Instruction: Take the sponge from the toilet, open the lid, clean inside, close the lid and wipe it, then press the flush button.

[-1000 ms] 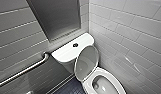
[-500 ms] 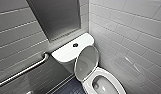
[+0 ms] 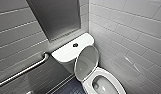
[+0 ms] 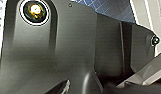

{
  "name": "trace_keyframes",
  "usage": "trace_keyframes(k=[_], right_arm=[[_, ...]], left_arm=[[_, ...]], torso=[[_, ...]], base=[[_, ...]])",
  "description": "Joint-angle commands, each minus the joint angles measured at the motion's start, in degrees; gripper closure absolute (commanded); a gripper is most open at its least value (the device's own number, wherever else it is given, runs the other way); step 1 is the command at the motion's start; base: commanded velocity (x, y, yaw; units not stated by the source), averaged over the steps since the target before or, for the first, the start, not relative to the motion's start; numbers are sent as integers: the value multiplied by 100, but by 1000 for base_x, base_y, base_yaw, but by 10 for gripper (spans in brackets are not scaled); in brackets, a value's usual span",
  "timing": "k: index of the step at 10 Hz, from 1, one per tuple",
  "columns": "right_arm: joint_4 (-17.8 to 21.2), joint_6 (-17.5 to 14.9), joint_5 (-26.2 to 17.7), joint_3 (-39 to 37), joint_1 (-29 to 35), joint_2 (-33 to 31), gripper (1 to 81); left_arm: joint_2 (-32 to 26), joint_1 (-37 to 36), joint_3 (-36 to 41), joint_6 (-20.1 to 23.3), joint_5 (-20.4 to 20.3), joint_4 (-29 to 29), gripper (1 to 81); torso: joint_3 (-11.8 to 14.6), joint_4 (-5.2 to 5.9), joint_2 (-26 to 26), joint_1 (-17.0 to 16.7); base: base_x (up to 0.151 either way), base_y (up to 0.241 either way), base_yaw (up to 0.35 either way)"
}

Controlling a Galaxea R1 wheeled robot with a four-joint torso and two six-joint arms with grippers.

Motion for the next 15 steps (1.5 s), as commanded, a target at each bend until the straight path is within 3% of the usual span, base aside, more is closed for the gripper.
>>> trace_keyframes(k=[1, 2, 3, 4, 5, 8, 11, 15], right_arm=[[922, -1159, -1871, 849, 891, -307, 811], [1500, -1868, -2139, 949, 1198, -298, 811], [2731, -3195, -2515, 931, 1488, -359, 811], [3549, -4161, -2535, 896, 1587, -430, 811], [3654, -4598, -2483, 931, 1596, -466, 811], [3126, -4821, -2236, 1158, 1885, -421, 811], [3073, -4769, -2315, 1423, 2745, -237, 811], [3082, -4400, -3352, 465, 4100, 1380, 811]], left_arm=[[-134, -35, 84, 16, 401, 13, 10], [-143, -35, 84, 16, 401, 13, 10], [-143, -35, 84, 24, 401, 13, 10], [-125, -35, 84, 24, 401, 13, 10], [-116, -35, 84, 33, 401, 22, 10], [-107, -35, 84, 33, 392, 13, 10], [-107, -35, 67, 33, 392, 13, 10], [-116, -35, 23, 42, 393, 13, 10]], torso=[[0, 0, 0, 0], [0, 0, 0, 0], [0, 0, 0, 0], [0, 0, 0, 0], [0, 0, 0, 0], [0, 0, 0, 0], [0, -2, 0, 0], [0, -11, -9, -11]], base=[[0, 0, 0], [0, 0, 0], [0, 0, 0], [0, 0, 0], [0, 0, 0], [0, 0, 0], [0, 0, 0], [0, 0, 0]])
